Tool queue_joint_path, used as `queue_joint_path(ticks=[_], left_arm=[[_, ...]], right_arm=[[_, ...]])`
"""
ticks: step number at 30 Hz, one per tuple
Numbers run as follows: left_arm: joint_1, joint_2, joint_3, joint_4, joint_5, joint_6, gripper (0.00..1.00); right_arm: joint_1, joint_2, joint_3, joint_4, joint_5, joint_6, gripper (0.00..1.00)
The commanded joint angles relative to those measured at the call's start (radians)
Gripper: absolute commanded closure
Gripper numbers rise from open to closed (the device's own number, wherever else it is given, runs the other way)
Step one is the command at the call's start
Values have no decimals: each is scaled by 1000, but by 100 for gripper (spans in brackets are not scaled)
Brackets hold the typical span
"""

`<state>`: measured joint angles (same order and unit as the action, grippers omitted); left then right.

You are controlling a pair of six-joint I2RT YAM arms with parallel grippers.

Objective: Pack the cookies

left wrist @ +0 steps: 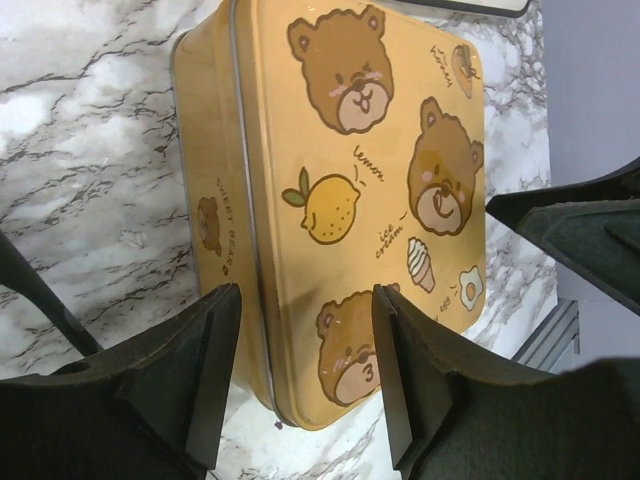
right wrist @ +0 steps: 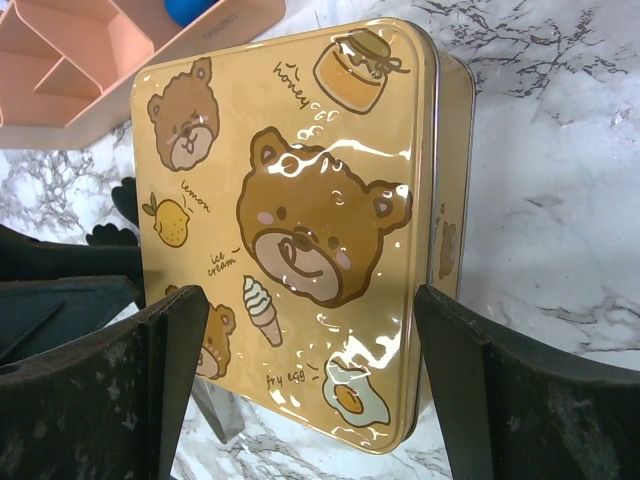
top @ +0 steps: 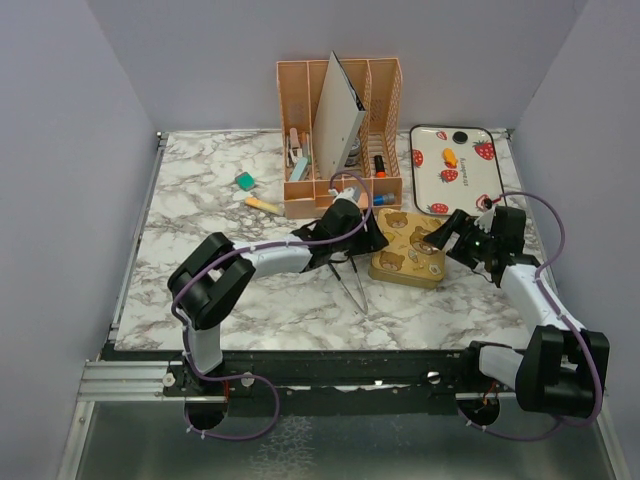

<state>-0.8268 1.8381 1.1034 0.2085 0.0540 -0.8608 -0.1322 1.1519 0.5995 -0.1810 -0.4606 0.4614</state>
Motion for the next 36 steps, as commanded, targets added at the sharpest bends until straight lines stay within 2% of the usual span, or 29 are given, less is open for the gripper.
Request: queue_joint_path(ticks=[1,9,14,18,36], left_arm=[[-3,-10,-25,-36,-45,-8,41],[-3,-20,-52,-70,-113,13,47],[-2,-11,-62,-82,-128,15,56],[9,-5,-79,-83,-137,4,59],[25,28,-128,-169,-203,12,60]], right_arm=[[-1,9,9,-26,12,-18,10],[-1,10,21,-44,42,-36,10],[0,14,29,-48,40,-38,10],[0,21,34,-48,31,-40,12],[3,88,38,-47,11,-53,20]])
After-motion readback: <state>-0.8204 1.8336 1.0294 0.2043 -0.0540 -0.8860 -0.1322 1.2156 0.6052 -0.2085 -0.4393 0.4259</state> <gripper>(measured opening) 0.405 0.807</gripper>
